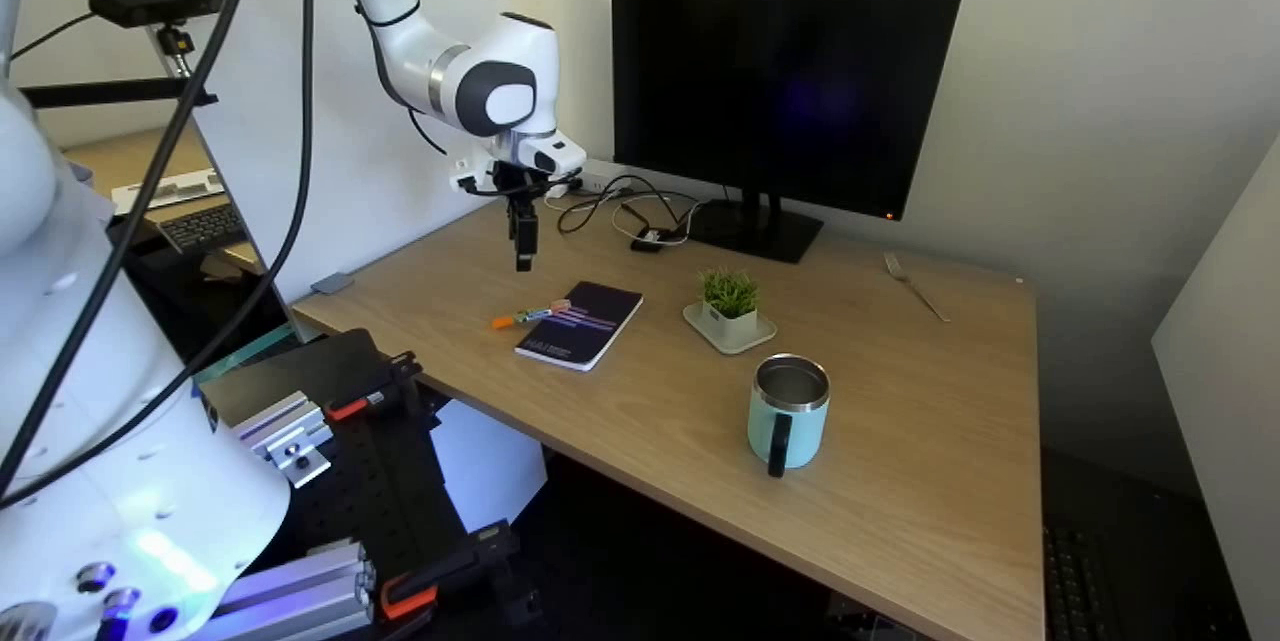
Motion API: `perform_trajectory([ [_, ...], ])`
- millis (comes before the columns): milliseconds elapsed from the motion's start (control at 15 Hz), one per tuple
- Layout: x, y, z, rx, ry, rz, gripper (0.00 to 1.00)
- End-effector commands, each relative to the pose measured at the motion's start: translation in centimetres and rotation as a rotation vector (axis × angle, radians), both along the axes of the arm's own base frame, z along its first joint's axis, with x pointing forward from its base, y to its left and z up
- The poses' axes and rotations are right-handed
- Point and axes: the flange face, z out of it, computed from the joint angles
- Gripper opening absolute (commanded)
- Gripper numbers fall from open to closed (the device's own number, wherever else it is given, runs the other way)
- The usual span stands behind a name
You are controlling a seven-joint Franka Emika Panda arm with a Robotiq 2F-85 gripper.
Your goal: Pick up the marker and put it in the cup
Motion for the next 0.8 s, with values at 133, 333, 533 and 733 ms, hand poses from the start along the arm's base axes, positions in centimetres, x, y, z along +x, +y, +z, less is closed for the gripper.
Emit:
perform_trajectory([
  [133, 0.80, 1.85, -2.10, -0.012, -0.018, 0.045, 1.00],
  [333, 0.34, 1.84, -2.17, -0.011, 0.005, 0.033, 1.00],
  [533, 0.58, 1.66, -2.10, -0.012, 0.001, 0.031, 1.00],
  [733, 0.57, 1.67, -2.10, -0.012, 0.001, 0.032, 1.00],
])
